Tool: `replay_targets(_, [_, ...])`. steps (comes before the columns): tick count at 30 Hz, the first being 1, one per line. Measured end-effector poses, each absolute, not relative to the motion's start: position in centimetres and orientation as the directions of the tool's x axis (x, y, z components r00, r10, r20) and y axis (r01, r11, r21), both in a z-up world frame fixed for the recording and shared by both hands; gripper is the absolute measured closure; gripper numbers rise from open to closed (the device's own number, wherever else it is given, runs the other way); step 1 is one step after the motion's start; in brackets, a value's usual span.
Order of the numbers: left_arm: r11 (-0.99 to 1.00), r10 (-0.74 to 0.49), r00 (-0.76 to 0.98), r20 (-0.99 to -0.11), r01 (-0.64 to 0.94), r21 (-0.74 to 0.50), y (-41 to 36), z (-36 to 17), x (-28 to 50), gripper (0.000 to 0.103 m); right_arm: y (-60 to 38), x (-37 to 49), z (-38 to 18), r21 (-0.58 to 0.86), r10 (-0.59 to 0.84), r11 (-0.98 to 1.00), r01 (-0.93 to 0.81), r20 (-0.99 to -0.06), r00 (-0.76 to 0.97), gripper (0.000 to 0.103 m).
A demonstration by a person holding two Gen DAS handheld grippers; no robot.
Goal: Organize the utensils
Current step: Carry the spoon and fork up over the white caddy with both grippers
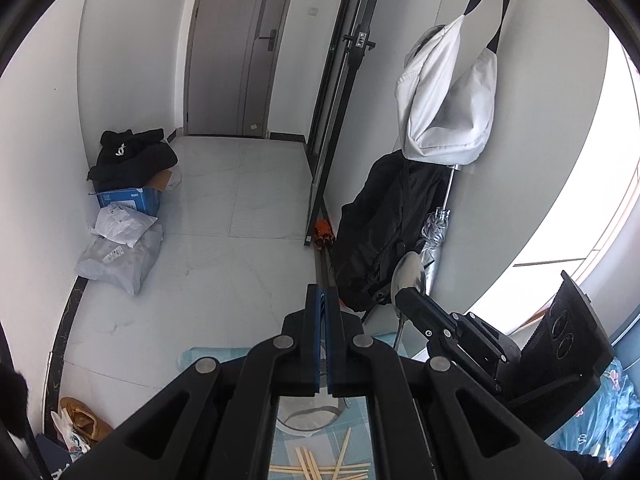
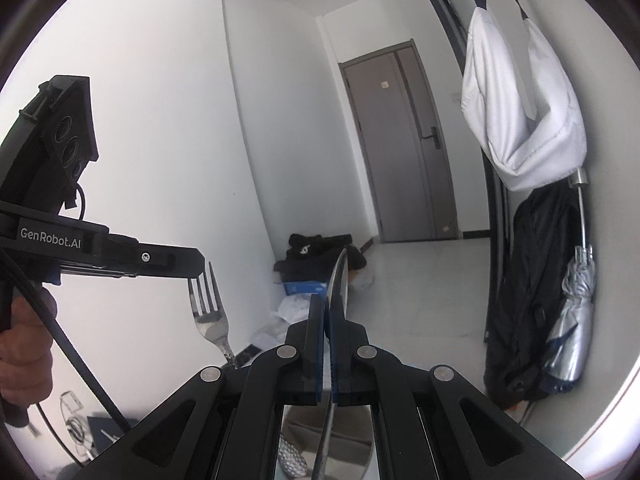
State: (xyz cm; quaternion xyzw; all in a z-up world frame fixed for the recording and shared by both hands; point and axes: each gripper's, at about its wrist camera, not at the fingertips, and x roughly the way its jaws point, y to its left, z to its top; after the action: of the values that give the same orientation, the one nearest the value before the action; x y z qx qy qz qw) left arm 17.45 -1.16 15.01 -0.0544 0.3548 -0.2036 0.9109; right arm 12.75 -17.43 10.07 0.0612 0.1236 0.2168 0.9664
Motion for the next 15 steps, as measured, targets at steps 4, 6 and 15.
replay_targets(4, [0.915, -0.402, 0.654, -0.64, 0.32, -0.247, -0.6, 14.4, 19.5, 0.103, -16.9, 15.3, 9.3, 0.176, 0.431, 0.899, -0.401, -0.194, 0.881, 0.101])
replay_targets(6, [0.915, -0.4, 0.645, -0.65, 0.318, -0.248, -0.5, 14.0, 20.5, 0.103, -16.6, 16.3, 8.8, 0.179, 0.431, 0.898, -0.402, -0.176, 0.885, 0.101])
replay_targets(15, [0.92, -0.387, 0.63, -0.673, 0.311, -0.238, -0.7, 12.4, 23.6, 0.103, -15.9, 18.8, 5.7, 0.18, 0.403, 0.907, -0.38, -0.118, 0.907, 0.101])
